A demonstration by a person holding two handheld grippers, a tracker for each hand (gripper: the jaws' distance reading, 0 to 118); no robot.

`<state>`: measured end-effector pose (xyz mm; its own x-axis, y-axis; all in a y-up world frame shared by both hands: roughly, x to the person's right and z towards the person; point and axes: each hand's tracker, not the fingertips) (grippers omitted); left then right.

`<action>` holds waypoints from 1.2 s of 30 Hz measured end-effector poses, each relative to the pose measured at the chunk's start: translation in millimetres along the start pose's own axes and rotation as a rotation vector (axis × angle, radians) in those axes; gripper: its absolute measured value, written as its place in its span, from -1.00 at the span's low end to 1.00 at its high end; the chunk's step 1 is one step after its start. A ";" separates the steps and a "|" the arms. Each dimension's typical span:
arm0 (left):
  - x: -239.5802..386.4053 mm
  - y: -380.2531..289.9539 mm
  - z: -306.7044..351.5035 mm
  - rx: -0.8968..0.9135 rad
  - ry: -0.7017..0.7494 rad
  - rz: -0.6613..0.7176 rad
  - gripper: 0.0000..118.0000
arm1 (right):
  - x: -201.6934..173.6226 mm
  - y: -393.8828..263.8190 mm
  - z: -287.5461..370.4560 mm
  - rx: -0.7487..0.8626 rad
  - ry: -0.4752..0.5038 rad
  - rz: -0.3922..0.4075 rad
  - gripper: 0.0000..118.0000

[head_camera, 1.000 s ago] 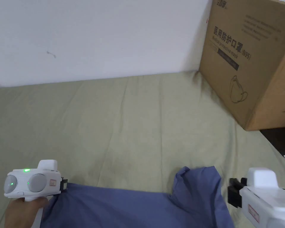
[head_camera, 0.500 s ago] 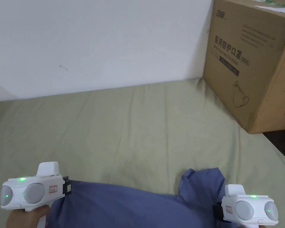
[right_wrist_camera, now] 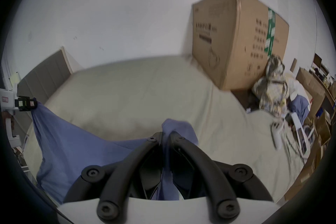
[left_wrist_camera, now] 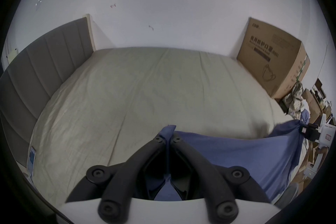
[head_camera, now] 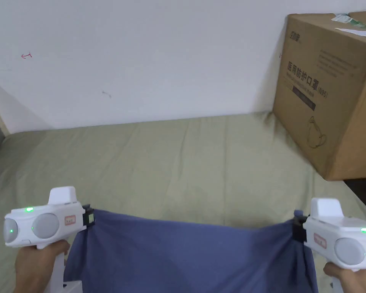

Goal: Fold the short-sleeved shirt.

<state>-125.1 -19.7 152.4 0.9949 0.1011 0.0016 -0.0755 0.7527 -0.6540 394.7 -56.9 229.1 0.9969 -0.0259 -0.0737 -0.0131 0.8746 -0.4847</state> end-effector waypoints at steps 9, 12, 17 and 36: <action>-13.8 88.2 101.7 0.251 0.054 -0.026 -1.00 | -36.9 128.1 72.6 0.190 0.075 -0.003 -0.89; -12.6 119.9 136.0 0.330 0.077 -0.033 -1.00 | -46.5 170.1 85.8 0.274 0.096 0.024 -0.89; -12.9 170.5 172.0 0.426 0.109 -0.034 -1.00 | -56.3 233.2 90.9 0.388 0.118 0.025 -0.89; -23.6 235.5 103.3 0.499 0.169 -0.042 -1.00 | -42.7 298.9 5.4 0.346 0.086 -0.074 -0.89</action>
<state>-173.3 222.4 76.5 0.9916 -0.0111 -0.1286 -0.0172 0.9761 -0.2165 348.6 208.3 92.1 0.9839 -0.1229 -0.1300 0.1002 0.9806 -0.1685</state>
